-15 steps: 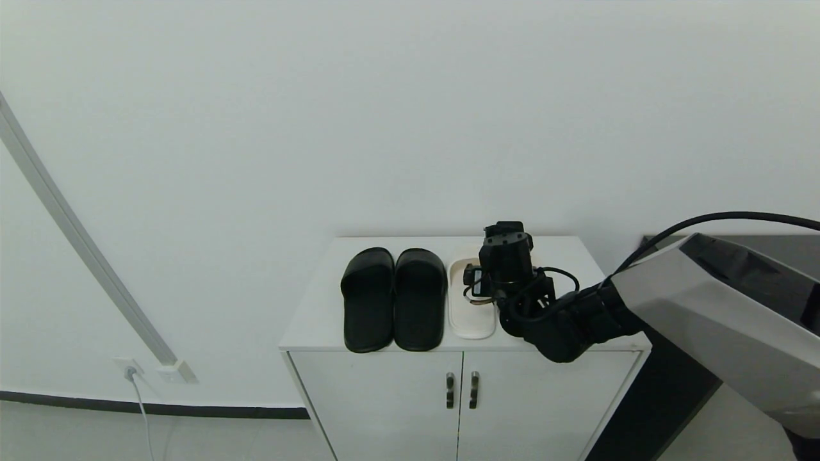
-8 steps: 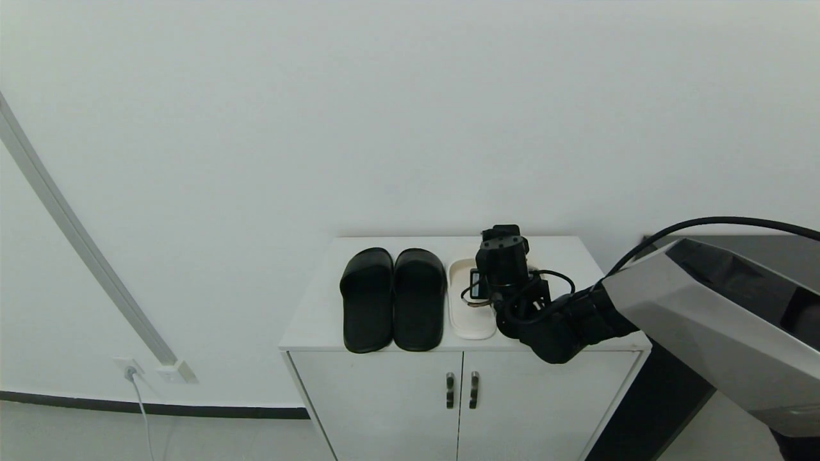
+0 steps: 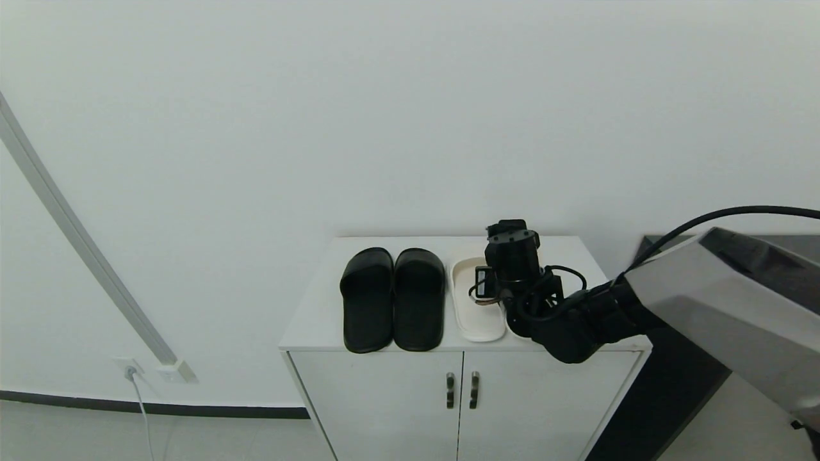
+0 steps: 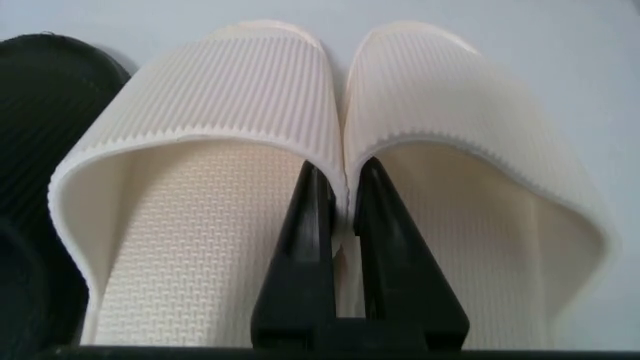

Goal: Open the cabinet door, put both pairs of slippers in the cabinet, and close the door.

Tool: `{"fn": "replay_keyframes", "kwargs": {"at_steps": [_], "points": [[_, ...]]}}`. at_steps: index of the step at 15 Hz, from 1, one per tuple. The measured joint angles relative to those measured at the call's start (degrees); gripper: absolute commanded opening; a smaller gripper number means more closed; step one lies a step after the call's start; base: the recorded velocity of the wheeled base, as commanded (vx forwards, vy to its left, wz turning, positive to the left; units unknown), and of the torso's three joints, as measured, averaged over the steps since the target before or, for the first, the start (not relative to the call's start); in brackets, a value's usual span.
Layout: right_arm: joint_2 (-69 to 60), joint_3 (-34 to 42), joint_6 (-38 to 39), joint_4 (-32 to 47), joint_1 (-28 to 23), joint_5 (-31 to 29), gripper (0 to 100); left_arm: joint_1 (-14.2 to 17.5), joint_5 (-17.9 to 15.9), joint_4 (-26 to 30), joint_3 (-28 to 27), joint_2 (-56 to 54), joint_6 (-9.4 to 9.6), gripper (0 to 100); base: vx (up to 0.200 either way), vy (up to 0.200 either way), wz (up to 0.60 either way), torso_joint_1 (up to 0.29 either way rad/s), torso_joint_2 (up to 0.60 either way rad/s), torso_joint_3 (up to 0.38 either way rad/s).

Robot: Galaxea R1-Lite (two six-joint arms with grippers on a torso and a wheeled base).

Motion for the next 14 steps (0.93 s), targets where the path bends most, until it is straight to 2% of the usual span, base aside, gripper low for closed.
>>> {"fn": "replay_keyframes", "kwargs": {"at_steps": [2, 5, 10, 14], "points": [[-6.25, 5.47, -0.52, -0.11, 0.43, 2.46, 0, 0.00, -0.04, 0.02, 0.00, 0.00, 0.00, 0, 0.000, 0.000, 0.00, 0.000, 0.00, 0.000], [-17.09, 16.68, -0.95, -0.11, 1.67, 9.28, 0, 0.00, -0.09, 0.02, 0.00, 0.00, 0.09, 0, 0.000, 0.000, 0.00, 0.000, 0.00, 0.000], [-36.24, 36.51, -3.45, 0.09, 3.55, 25.59, 0, 0.00, -0.09, 0.02, 0.00, 0.00, 0.24, 0, 0.000, 0.000, 0.00, 0.000, 0.00, 0.000], [-43.83, 43.80, -3.69, -0.09, 6.58, 28.25, 0, 0.00, -0.09, 0.00, 0.00, 0.00, 0.22, 0, 0.000, 0.000, 0.00, 0.000, 0.00, 0.000]]}}
